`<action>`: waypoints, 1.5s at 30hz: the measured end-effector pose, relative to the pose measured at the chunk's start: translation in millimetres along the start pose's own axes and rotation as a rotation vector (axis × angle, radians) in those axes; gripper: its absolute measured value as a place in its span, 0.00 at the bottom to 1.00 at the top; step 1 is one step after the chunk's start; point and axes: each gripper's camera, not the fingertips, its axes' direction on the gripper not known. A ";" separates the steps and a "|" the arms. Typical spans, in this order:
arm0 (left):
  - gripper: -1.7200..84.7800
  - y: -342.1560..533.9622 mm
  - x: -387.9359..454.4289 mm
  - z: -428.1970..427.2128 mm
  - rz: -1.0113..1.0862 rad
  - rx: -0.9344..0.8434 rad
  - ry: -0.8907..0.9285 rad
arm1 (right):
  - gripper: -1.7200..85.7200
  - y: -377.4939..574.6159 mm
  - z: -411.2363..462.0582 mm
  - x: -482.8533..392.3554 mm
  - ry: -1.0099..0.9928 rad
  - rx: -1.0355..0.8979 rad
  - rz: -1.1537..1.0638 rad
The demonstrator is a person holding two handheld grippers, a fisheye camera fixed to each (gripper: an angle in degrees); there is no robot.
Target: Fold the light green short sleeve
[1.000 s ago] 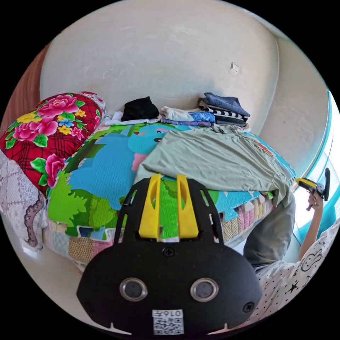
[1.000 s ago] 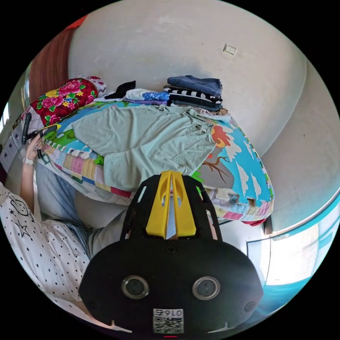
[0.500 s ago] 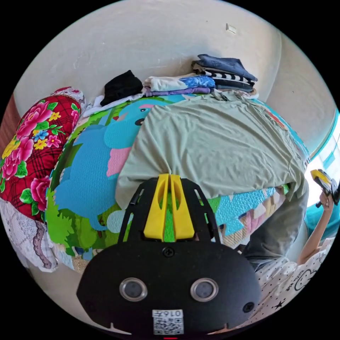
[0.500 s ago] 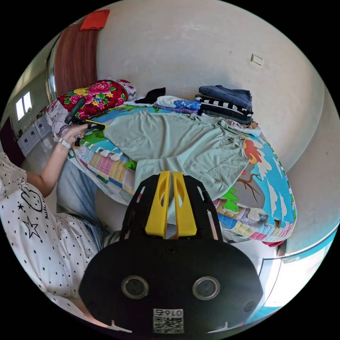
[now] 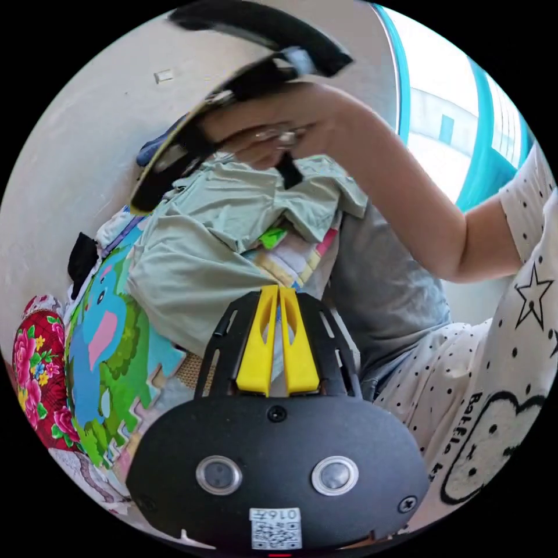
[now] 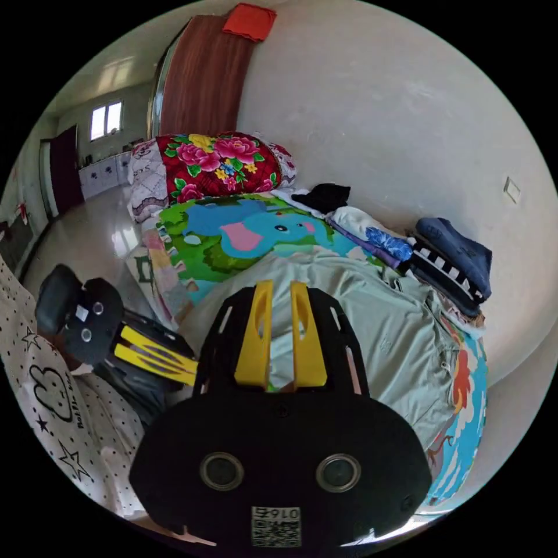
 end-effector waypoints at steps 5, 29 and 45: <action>0.01 -8.5 10.6 -15.3 0.010 0.032 0.051 | 0.10 -100.0 137.0 -16.8 0.185 -0.271 -0.192; 0.01 183.0 -178.9 -233.7 -0.434 0.282 -0.214 | 0.01 -276.0 243.4 158.2 -0.180 -0.064 0.334; 0.01 325.1 -263.9 -260.6 -0.673 0.222 -0.231 | 0.09 -352.4 304.8 164.5 0.035 -0.218 0.267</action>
